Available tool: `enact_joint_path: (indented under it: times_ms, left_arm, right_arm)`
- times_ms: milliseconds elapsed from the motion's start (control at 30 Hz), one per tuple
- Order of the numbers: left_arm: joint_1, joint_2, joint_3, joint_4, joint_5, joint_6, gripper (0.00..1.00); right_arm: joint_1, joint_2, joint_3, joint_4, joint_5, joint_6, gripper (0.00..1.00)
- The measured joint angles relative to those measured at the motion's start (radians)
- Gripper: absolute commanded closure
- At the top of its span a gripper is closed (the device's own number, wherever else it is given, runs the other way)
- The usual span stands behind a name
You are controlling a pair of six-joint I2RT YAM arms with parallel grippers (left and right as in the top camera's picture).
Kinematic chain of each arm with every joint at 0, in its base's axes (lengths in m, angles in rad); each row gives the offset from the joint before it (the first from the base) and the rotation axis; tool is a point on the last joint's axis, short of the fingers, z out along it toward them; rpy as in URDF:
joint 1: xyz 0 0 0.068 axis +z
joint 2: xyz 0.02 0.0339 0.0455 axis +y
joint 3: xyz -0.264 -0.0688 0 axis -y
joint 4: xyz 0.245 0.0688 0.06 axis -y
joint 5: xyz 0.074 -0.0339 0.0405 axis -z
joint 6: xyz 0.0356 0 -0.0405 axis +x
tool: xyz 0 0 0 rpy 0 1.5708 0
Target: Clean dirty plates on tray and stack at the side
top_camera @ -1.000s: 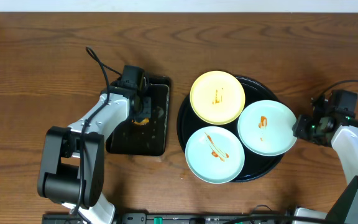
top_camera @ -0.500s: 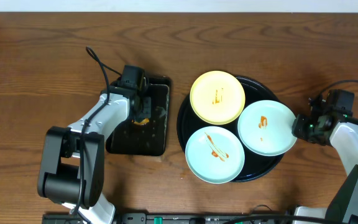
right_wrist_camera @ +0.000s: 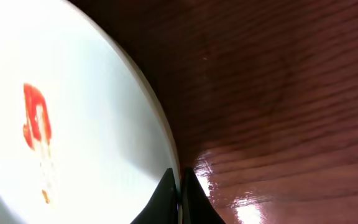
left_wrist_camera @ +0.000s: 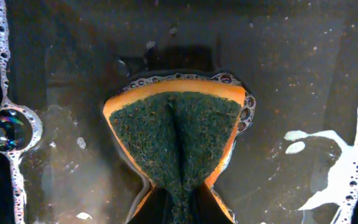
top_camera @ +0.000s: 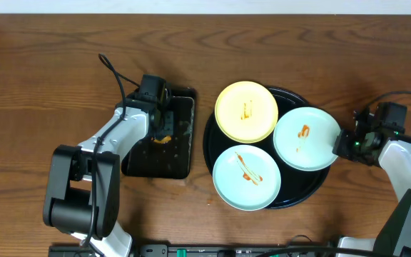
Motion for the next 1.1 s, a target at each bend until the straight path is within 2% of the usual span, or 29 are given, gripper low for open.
enact_joint_path:
  times_ms: [300,700,1000,1100]
  left_arm:
    - [0.000,-0.027,0.000,-0.011,0.000,0.000,0.92]
    - [0.000,-0.253,0.000,-0.011,0.026,0.000,0.93]
    - [0.000,-0.260,0.000,-0.002,0.027,0.000,0.93]
    - [0.000,-0.260,0.000,0.064,0.028,0.000,0.93]
  right_arm:
    - [0.000,0.000,0.000,-0.001,0.000,0.000,0.99]
    - [0.021,0.000,0.000,-0.060,-0.016,0.000,0.99]
    - [0.021,0.000,0.000,-0.067,-0.018,0.000,0.99]
    - [0.021,0.000,0.000,-0.067,-0.018,0.000,0.99]
